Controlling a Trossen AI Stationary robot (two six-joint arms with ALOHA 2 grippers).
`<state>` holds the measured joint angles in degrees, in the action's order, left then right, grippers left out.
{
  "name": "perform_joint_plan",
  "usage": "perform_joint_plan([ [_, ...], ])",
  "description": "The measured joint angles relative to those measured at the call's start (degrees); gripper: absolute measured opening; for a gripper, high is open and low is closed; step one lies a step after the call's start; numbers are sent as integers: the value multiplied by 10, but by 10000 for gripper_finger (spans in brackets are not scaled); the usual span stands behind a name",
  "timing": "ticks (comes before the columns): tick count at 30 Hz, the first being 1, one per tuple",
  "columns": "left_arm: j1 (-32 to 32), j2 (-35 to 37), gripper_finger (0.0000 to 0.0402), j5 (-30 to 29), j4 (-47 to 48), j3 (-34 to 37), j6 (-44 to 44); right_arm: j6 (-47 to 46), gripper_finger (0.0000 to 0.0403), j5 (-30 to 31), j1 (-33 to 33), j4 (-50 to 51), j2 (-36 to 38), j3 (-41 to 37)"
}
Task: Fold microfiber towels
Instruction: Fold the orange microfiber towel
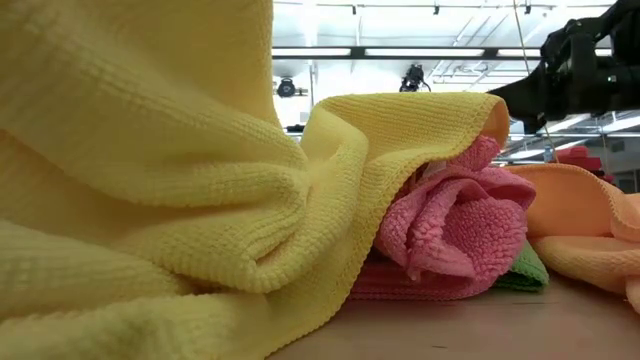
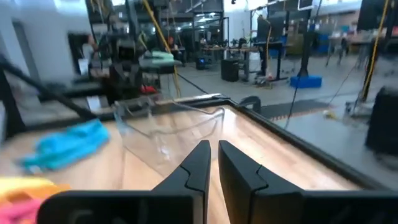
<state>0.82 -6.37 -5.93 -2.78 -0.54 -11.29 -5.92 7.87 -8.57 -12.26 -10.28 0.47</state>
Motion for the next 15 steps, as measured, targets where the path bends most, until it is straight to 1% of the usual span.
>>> perform_joint_plan([
  [4, 0, 0, 52, 0, 0, 0, 0, -138, 42, 0, 1, -4, -6, 0],
  [8, 0, 0, 52, 0, 0, 0, 0, -239, 42, 5, 1, -9, -12, 0],
  [11, 0, 0, 56, 0, 0, 0, 0, -267, 42, 9, 1, -26, -14, 0],
  [15, 0, 0, 59, 0, 0, 0, 0, -224, 42, 13, 1, -41, -14, 0],
])
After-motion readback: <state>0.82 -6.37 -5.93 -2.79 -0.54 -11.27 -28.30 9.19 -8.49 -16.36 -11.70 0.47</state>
